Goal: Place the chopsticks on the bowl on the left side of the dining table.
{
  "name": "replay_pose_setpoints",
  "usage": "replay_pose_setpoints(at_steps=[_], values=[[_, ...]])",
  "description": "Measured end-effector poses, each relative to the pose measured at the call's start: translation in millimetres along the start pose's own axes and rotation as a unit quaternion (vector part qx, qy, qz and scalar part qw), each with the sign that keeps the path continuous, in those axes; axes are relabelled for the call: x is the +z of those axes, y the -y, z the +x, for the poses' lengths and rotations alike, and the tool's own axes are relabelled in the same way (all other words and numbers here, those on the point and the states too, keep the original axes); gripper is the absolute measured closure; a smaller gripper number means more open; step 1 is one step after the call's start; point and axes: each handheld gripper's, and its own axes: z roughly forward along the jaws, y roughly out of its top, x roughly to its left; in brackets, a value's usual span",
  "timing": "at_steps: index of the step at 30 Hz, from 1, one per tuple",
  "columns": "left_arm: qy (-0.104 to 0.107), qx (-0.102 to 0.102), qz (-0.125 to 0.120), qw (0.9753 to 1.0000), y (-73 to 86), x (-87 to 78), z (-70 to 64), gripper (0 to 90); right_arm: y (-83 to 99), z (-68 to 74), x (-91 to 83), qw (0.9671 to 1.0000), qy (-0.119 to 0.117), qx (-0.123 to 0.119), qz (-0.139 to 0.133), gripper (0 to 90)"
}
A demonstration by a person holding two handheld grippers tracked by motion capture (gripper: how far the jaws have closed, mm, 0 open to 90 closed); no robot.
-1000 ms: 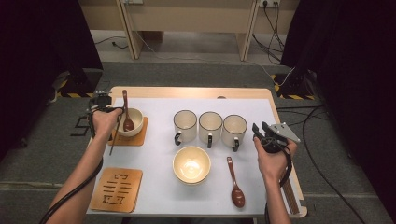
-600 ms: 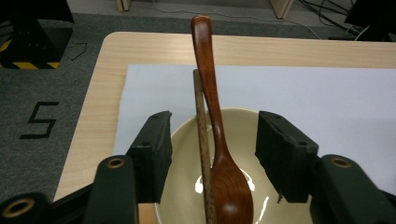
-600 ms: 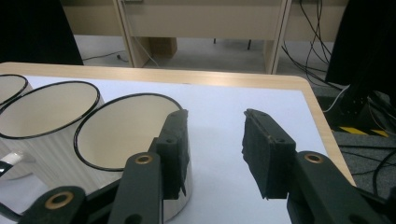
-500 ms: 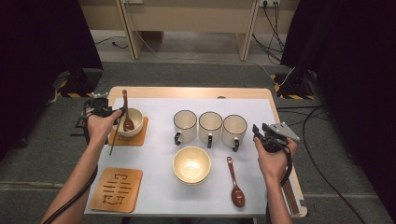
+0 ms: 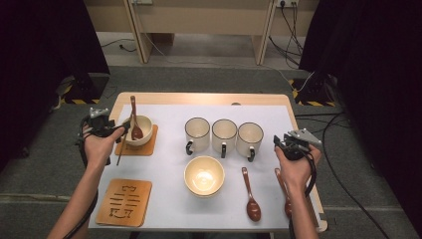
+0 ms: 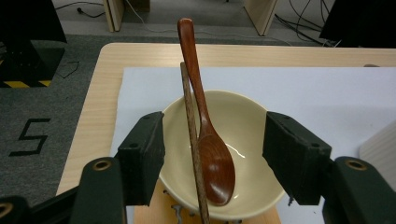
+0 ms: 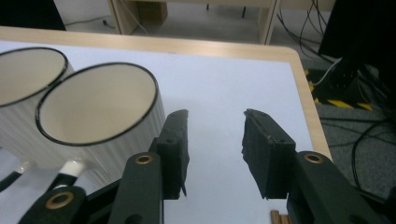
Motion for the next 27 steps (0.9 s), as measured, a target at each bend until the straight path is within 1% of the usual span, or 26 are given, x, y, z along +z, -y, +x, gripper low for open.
replay_pose_setpoints(at_steps=[4,6,8,9,10,12,14,16,17,18,19,20,21,23,24,26,27], values=[[0.008,0.004,-0.003,1.0,6.0,-9.1,-0.7,37.1,0.3,-5.2,0.8,0.9996,0.003,0.001,0.027,60.5],[0.012,0.001,-0.008,0.9999,9.4,-14.1,-1.0,36.9,0.6,-8.7,1.0,0.9989,0.004,0.002,0.046,60.4],[0.01,0.002,-0.012,0.9999,11.9,-17.1,-1.1,36.9,0.7,-12.7,0.8,0.9974,0.006,0.004,0.072,59.6],[0.016,-0.003,-0.013,0.9998,13.4,-18.4,-0.5,36.9,0.9,-14.2,0.9,0.9969,0.006,0.003,0.079,59.6],[0.018,-0.007,-0.014,0.9997,14.4,-19.0,0.3,36.9,1.1,-16.9,0.5,0.9958,0.008,0.002,0.091,59.6],[0.008,-0.006,-0.017,0.9998,17.0,-20.0,1.9,36.9,1.3,-20.6,-1.0,0.9944,0.012,0.002,0.105,59.6],[0.012,-0.009,-0.013,0.9998,19.1,-19.4,2.5,36.9,2.1,-25.0,-2.8,0.9923,0.015,0.004,0.123,59.7],[0.009,-0.006,-0.012,0.9999,20.0,-19.2,3.0,36.9,3.5,-29.0,-3.5,0.9902,0.018,0.006,0.138,60.1],[0.002,-0.002,-0.013,0.9999,19.9,-19.9,3.0,36.8,4.1,-30.2,-4.0,0.9889,0.019,0.008,0.147,60.1],[0.0,-0.001,-0.015,0.9999,19.6,-20.3,3.2,36.6,5.6,-32.6,-4.2,0.9865,0.022,0.008,0.162,60.6],[0.001,-0.004,-0.017,0.9999,18.9,-21.0,3.4,36.4,6.5,-32.8,-4.5,0.9847,0.024,0.013,0.172,60.9],[0.0,-0.004,-0.018,0.9998,18.5,-21.7,3.3,36.2,8.1,-34.1,-4.4,0.9815,0.024,0.012,0.19,61.5],[-0.003,-0.002,-0.021,0.9998,18.0,-22.6,2.9,36.2,9.4,-34.8,-4.0,0.9794,0.024,0.012,0.2,62.4],[0.0,-0.002,-0.023,0.9997,17.7,-23.8,1.2,36.1,12.7,-36.7,-3.1,0.9741,0.02,0.012,0.225,64.8],[0.002,-0.001,-0.023,0.9997,18.0,-23.9,0.7,36.1,14.4,-37.3,-2.6,0.9701,0.022,0.015,0.241,65.4],[0.004,0.0,-0.022,0.9998,18.8,-23.8,-0.6,36.1,16.4,-38.4,-2.3,0.9643,0.022,0.016,0.263,66.9],[0.005,-0.001,-0.021,0.9998,19.2,-23.5,-1.0,36.1,18.1,-40.0,-2.1,0.9632,0.019,0.013,0.268,67.8]])
